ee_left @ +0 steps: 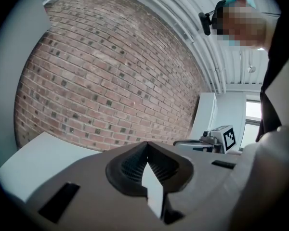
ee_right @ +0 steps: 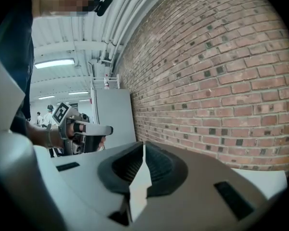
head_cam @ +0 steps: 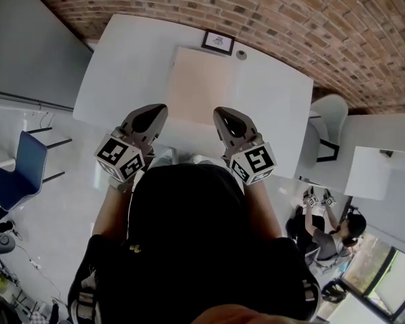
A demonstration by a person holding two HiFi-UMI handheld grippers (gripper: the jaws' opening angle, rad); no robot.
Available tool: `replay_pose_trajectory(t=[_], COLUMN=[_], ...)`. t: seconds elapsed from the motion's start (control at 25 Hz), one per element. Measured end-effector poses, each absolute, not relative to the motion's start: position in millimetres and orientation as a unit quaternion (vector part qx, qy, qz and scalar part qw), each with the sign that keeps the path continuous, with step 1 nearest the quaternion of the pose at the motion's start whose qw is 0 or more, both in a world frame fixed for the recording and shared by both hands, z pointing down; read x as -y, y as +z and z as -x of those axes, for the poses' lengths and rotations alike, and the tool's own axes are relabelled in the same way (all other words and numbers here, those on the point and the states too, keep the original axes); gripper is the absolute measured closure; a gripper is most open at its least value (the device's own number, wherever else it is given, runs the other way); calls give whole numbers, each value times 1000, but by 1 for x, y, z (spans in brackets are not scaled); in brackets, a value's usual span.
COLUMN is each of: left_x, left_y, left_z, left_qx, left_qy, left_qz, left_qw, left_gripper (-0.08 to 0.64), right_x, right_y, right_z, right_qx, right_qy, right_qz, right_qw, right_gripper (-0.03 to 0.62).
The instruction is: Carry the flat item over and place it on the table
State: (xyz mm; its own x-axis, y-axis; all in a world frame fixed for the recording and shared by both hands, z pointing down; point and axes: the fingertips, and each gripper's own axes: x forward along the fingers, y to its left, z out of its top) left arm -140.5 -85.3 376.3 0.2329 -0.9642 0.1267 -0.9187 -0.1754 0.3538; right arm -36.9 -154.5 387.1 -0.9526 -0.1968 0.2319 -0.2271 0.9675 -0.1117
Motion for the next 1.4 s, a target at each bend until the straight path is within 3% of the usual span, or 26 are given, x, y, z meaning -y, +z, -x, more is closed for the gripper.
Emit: replay_pose_trajectory(t=[0.36, 1.0, 1.4], left_x=[74, 58, 60], left_y=[354, 347, 356], left_z=[129, 154, 159], left_qx=[620, 620, 599], left_qy=[-65, -96, -46], left_qz=[-769, -765, -789], left_qw=[145, 145, 128], left_gripper=[557, 557, 557], right_x=[140, 126, 121], right_y=[371, 368, 378], right_z=[42, 52, 63], right_qx=[990, 990, 987], right_qy=[58, 36, 35], right_qz=[-88, -91, -108], right_qw=[96, 100, 112], right_gripper=[569, 571, 572])
